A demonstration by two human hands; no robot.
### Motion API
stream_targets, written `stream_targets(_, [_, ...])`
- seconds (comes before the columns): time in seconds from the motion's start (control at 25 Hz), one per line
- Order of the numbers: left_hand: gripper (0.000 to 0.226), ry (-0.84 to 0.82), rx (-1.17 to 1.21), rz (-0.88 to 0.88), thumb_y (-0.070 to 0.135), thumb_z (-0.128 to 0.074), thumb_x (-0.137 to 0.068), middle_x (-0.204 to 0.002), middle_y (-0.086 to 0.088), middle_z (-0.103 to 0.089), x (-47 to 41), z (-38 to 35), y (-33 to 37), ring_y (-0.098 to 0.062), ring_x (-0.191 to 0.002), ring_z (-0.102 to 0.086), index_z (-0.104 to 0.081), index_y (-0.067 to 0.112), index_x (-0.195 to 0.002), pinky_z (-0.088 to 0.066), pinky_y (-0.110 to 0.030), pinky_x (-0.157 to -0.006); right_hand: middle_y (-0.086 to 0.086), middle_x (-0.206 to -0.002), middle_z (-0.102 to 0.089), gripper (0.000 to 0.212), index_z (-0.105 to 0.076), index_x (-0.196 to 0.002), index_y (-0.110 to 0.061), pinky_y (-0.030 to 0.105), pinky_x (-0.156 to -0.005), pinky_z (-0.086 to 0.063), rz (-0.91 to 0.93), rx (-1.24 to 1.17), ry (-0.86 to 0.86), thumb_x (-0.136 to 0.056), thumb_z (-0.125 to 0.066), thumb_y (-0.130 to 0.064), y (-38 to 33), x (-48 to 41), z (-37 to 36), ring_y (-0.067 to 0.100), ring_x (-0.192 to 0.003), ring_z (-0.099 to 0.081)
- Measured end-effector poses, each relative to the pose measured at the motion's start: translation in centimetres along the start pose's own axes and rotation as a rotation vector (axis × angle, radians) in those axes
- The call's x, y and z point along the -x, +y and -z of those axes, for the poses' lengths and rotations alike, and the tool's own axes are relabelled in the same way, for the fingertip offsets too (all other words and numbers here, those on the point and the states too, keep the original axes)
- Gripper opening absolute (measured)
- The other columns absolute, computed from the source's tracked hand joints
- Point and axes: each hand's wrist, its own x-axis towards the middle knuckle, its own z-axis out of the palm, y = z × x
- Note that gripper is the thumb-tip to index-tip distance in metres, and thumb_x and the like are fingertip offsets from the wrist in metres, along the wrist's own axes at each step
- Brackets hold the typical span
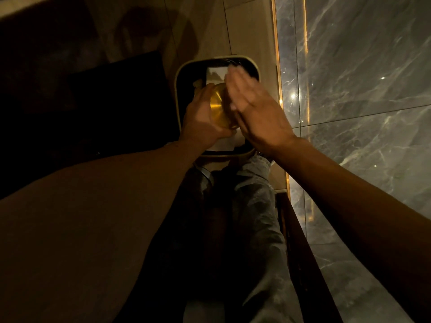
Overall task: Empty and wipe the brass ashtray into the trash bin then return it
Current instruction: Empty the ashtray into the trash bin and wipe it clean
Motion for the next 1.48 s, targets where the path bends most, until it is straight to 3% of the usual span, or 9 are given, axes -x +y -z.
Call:
stream_targets(0.08, [0.094, -0.015, 0.026, 0.006, 0.039, -0.088, -0.047, -0.128, -0.007, -0.062, 0.4, 0.2, -0.2, -0.022, -0.115, -0.061, -0.052, 0.015, -0.131, -0.051, -0.037, -0.094, 0.018, -0.16, -0.019, 0.057, -0.019, -0.151, -0.005, 0.045, -0.121, -0.021, 0.077, 0.036, -0.202, -0.1, -0.041, -0.019, 0.3, 0.1, -0.8, 0.034, -0.149, -0.015])
stream_targets(0.24, [0.098, -0.032, 0.046, 0.021, 0.037, -0.089, -0.049, -0.132, -0.009, -0.061, 0.4, 0.5, -0.4, -0.023, -0.121, -0.059, -0.049, 0.014, -0.135, -0.05, -0.037, -0.098, 0.018, -0.159, -0.02, 0.054, -0.018, -0.15, -0.004, 0.044, -0.122, -0.019, 0.026, 0.055, -0.086, -0.102, -0.036, -0.021, -0.5, 0.1, -1.2, 0.03, -0.149, -0.013])
stream_targets(0.4, [0.095, -0.019, 0.003, -0.006, 0.032, -0.091, -0.05, -0.13, -0.014, -0.063, 1.1, 0.0, 0.0, -0.029, -0.121, -0.059, -0.052, 0.007, -0.134, -0.048, -0.038, -0.103, 0.017, -0.16, -0.015, 0.055, -0.017, -0.151, -0.006, 0.045, -0.123, -0.013, 0.087, 0.021, -0.222, -0.102, -0.035, -0.022, -0.2, 0.4, -1.9, 0.029, -0.15, -0.008])
stream_targets(0.64, [0.1, -0.026, 0.006, -0.033, 0.034, -0.096, -0.047, -0.128, -0.013, -0.064, 2.1, -0.3, -0.8, -0.025, -0.117, -0.061, -0.052, 0.005, -0.133, -0.045, -0.025, -0.099, 0.011, -0.162, -0.007, 0.06, -0.01, -0.153, -0.01, 0.042, -0.124, -0.011, 0.021, -0.012, -0.271, -0.102, -0.037, -0.024, -0.4, 0.7, -1.5, 0.024, -0.15, -0.001])
stream_targets(0.76, [0.1, -0.017, 0.028, -0.011, 0.033, -0.096, -0.047, -0.127, -0.011, -0.065, 2.0, -0.4, -0.7, -0.023, -0.115, -0.061, -0.053, 0.007, -0.133, -0.048, -0.026, -0.094, 0.008, -0.161, -0.003, 0.057, -0.01, -0.152, -0.007, 0.036, -0.124, -0.006, -0.018, 0.03, -0.094, -0.103, -0.033, -0.023, -0.8, 0.5, -1.0, 0.019, -0.148, 0.004])
stream_targets(0.88, [0.098, -0.03, 0.063, 0.005, 0.034, -0.095, -0.05, -0.131, -0.007, -0.063, 2.1, -0.1, -0.5, -0.015, -0.117, -0.058, -0.052, 0.012, -0.136, -0.041, -0.013, -0.092, 0.014, -0.162, -0.005, 0.058, -0.009, -0.152, -0.007, 0.043, -0.124, -0.01, -0.001, -0.018, -0.292, -0.102, -0.035, -0.022, -1.0, 0.5, -1.0, 0.027, -0.151, 0.0])
stream_targets(1.04, [0.1, 0.003, 0.065, 0.012, 0.037, -0.093, -0.05, -0.13, -0.008, -0.063, 2.0, -0.2, -0.7, -0.02, -0.117, -0.06, -0.05, 0.013, -0.137, -0.048, -0.027, -0.096, 0.013, -0.16, -0.009, 0.057, -0.014, -0.151, -0.004, 0.04, -0.123, -0.01, 0.014, 0.004, -0.036, -0.101, -0.037, -0.019, -1.1, 0.3, -0.8, 0.025, -0.149, -0.004])
stream_targets(1.24, [0.102, -0.027, 0.034, 0.017, 0.032, -0.095, -0.048, -0.131, -0.009, -0.063, 1.9, 0.0, -1.2, -0.021, -0.119, -0.06, -0.05, 0.011, -0.137, -0.048, -0.031, -0.099, 0.013, -0.163, -0.009, 0.059, -0.011, -0.153, -0.009, 0.031, -0.119, 0.0, 0.004, 0.019, -0.392, -0.101, -0.036, -0.021, -0.6, 0.4, -1.8, 0.026, -0.151, -0.003])
stream_targets(1.48, [0.096, -0.007, 0.008, 0.056, 0.029, -0.093, -0.055, -0.133, -0.014, -0.061, 1.6, -0.2, -0.1, -0.029, -0.124, -0.057, -0.048, 0.004, -0.136, -0.036, -0.012, -0.09, 0.019, -0.16, -0.018, 0.053, -0.019, -0.15, -0.001, 0.042, -0.123, -0.014, 0.007, -0.014, 0.092, -0.102, -0.033, -0.021, -2.6, -0.8, -0.4, 0.03, -0.15, -0.012])
